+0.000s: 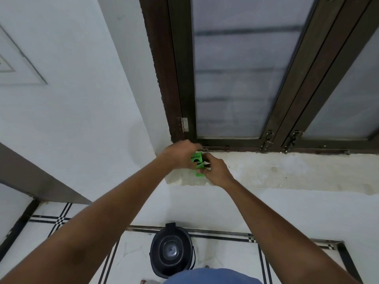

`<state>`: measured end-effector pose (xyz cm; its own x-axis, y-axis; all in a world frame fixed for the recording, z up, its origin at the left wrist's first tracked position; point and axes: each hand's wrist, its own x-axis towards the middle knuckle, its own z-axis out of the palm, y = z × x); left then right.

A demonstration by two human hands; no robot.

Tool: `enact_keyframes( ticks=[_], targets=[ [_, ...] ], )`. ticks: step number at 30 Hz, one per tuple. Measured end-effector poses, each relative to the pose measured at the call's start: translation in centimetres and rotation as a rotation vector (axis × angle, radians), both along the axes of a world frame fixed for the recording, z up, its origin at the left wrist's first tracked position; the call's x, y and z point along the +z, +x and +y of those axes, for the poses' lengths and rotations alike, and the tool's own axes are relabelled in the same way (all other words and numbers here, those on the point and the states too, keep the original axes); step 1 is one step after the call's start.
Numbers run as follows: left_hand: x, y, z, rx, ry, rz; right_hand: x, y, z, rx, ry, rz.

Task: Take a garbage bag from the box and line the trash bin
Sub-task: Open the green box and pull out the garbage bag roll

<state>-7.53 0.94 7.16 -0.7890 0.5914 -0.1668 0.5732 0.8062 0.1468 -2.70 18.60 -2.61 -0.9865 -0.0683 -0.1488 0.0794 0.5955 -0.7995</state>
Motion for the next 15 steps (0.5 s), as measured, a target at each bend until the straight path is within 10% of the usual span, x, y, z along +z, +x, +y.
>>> enact_keyframes(
  ticks=[15],
  targets=[
    [-4.9, 0.3, 0.8, 0.375, 0.658, 0.116, -0.6, 0.2, 1.2, 0.014, -0.059, -0.005]
  ],
)
